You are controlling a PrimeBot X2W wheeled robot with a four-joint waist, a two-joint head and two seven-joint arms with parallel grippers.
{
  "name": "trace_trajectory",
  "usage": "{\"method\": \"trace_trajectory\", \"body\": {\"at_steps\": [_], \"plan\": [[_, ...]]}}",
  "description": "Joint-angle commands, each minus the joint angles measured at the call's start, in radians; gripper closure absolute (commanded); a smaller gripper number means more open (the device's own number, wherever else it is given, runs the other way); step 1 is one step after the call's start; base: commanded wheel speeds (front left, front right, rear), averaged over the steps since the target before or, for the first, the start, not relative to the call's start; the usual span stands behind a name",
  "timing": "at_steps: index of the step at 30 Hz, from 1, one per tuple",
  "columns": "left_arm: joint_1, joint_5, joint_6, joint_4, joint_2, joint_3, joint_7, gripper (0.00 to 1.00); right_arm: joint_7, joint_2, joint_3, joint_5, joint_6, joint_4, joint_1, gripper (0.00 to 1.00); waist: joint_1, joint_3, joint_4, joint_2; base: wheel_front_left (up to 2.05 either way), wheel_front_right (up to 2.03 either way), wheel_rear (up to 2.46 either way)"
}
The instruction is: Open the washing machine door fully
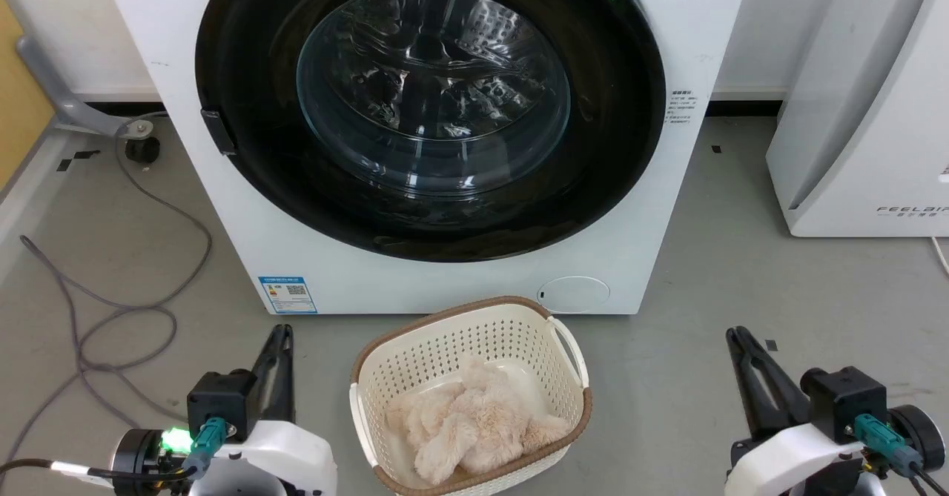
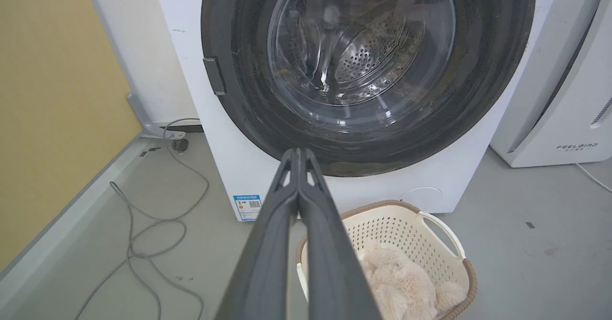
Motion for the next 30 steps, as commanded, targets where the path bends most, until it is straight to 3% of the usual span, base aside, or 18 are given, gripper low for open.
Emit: {"method": "trace_trajectory", "body": {"at_steps": [1,24,25,26,27,30], "plan": [[0.0,0.0,0.0,0.0,0.0,0.0,0.0,0.0,0.0,0.0,0.0,0.0,0.0,0.0,0.0,0.0,0.0,0.0,0.0,0.0,0.0,0.0,0.0],[-0.003,-0.023,0.032,0.003,0.0,-0.018,-0.045,0.0,-0.045,0.0,-0.033,0.145,0.0,-0.021,-0.003,0.0,0.0,0.002,0.001,0.0,0.0,0.0,0.0],[-0.003,-0.023,0.033,0.003,0.0,-0.019,-0.047,0.0,-0.047,0.0,-0.034,0.153,0.0,-0.022,-0.003,0.04,0.0,0.002,0.001,0.0,0.0,0.0,0.0],[-0.003,-0.024,0.035,0.003,0.0,-0.019,-0.049,0.0,-0.049,0.0,-0.033,0.163,0.0,-0.023,-0.003,0.87,0.0,0.002,0.001,0.0,0.0,0.0,0.0],[-0.003,-0.025,0.036,0.003,0.0,-0.02,-0.051,0.0,-0.051,0.0,-0.034,0.173,0.0,-0.023,-0.004,1.0,0.0,0.002,0.001,0.0,0.0,0.0,0.0],[-0.003,-0.028,0.04,0.003,0.0,-0.023,-0.057,0.0,-0.057,0.0,-0.032,0.224,0.0,-0.022,-0.004,1.0,0.0,0.001,0.001,0.0,0.0,0.0,0.0]]}}
